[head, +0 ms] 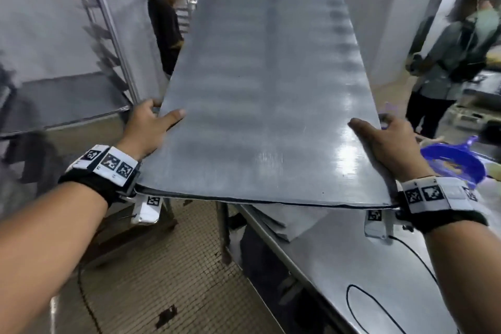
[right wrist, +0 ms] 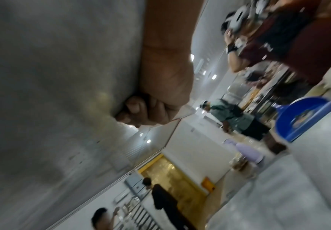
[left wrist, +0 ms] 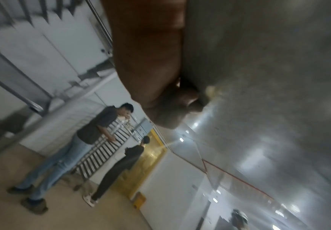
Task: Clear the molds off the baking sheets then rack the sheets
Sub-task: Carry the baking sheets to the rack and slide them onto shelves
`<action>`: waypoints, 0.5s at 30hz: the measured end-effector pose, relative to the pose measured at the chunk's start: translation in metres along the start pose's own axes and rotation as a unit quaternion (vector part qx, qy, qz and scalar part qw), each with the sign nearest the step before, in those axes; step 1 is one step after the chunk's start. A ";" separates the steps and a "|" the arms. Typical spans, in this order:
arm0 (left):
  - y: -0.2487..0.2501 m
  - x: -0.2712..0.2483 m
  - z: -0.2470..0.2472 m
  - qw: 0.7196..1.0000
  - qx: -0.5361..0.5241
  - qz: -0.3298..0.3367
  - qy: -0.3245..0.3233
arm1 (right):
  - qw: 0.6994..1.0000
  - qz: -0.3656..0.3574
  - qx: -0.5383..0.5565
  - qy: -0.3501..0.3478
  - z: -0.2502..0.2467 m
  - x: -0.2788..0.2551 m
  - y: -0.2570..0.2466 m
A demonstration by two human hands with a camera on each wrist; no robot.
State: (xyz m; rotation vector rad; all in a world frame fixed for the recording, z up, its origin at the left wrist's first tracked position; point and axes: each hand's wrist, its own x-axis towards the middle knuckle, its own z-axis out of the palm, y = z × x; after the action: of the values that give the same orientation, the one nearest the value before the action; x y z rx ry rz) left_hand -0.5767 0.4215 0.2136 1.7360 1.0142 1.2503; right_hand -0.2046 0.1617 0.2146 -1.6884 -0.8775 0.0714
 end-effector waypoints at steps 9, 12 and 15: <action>0.015 -0.096 -0.122 0.981 0.055 -0.034 0.180 | 0.981 -0.070 0.091 -0.154 0.101 0.018 -0.041; 0.015 -0.130 -0.149 0.970 0.074 -0.044 0.228 | 0.971 -0.094 0.104 -0.193 0.135 0.008 -0.055; 0.012 -0.163 -0.175 0.959 0.104 -0.059 0.256 | 0.957 -0.105 0.113 -0.245 0.169 -0.004 -0.064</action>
State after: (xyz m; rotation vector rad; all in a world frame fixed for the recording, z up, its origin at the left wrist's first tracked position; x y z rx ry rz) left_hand -0.7769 0.2903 0.2060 1.4999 1.5714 1.6050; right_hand -0.3206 0.3003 0.2133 -1.3716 -1.3599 0.4437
